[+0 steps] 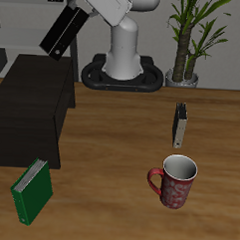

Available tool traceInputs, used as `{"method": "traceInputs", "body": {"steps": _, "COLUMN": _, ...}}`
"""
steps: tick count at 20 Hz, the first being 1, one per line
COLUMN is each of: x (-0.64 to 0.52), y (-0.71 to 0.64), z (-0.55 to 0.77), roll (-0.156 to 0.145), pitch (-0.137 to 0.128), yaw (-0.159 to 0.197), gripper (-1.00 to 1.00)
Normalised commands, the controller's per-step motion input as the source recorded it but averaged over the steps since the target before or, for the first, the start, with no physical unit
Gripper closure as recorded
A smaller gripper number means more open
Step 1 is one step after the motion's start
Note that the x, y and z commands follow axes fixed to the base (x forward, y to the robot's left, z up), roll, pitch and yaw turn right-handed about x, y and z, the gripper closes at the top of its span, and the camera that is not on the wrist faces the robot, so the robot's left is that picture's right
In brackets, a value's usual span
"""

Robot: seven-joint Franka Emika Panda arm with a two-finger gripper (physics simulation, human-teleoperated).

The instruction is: Place the black book flat on top of the shelf

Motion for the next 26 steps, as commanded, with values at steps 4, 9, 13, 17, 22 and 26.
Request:
{"method": "traceInputs", "body": {"steps": 4, "x": 0.11, "y": -0.28, "z": -0.25, "roll": -0.061, "pitch": 0.028, "yaw": 0.006, "gripper": 1.00}}
{"method": "traceInputs", "body": {"steps": 9, "x": 0.09, "y": -0.23, "z": -0.25, "roll": -0.056, "pitch": 0.030, "yaw": 0.014, "gripper": 1.00}}
{"method": "traceInputs", "body": {"steps": 13, "x": 0.11, "y": -0.44, "z": -0.29, "roll": -0.095, "pitch": 0.038, "yaw": 0.019, "gripper": 1.00}}
{"method": "traceInputs", "body": {"steps": 17, "x": 0.03, "y": -0.29, "z": -0.19, "roll": -0.066, "pitch": 0.026, "yaw": -0.007, "gripper": 1.00}}
{"method": "traceInputs", "body": {"steps": 22, "x": 0.15, "y": -0.18, "z": -0.32, "roll": -0.016, "pitch": 0.069, "yaw": -0.009, "gripper": 1.00}}
{"method": "traceInputs", "body": {"steps": 26, "x": 0.14, "y": 0.05, "z": -0.44, "roll": 0.039, "pitch": 0.118, "yaw": -0.025, "gripper": 1.00}}
